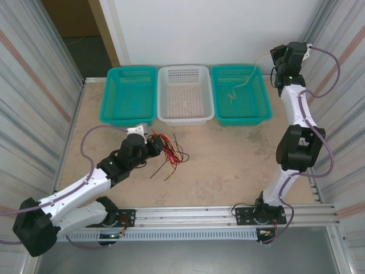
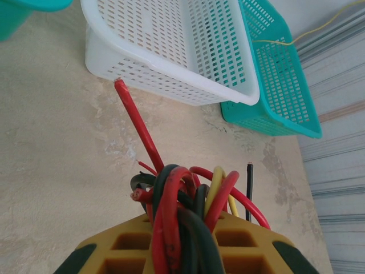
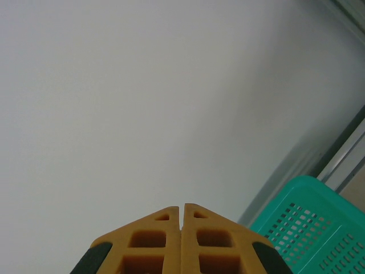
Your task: Untangle the cables
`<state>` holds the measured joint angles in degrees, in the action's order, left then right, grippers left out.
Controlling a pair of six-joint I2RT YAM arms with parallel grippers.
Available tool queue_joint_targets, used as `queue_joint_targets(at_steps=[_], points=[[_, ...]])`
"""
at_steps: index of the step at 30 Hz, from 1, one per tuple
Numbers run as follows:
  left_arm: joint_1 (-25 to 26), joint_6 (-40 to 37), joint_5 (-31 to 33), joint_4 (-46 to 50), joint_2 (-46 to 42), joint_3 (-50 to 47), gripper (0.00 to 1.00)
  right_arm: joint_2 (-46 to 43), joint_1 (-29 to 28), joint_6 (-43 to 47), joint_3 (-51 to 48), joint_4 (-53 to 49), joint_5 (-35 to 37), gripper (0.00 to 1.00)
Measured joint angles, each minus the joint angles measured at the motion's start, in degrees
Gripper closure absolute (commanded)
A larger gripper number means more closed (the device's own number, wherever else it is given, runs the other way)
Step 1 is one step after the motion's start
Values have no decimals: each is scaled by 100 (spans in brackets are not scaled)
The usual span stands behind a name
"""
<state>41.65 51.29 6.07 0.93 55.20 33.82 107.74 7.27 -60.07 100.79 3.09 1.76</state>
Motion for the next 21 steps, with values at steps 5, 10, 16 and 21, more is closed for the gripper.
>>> queue_joint_targets(at_steps=[5,10,16,21], points=[[0,0,0,-42,28,0,100,208,-166,-168,0,293,210,100],[0,0,-2,-63,55,0,100,341,-269,-254,0,457,428,100],[0,0,-2,-129,219,0,100,262,-278,-271,-326,673,525,71],[0,-2,-7,-136,413,0,100,-293,-247,-374,-1574,787,595,54]])
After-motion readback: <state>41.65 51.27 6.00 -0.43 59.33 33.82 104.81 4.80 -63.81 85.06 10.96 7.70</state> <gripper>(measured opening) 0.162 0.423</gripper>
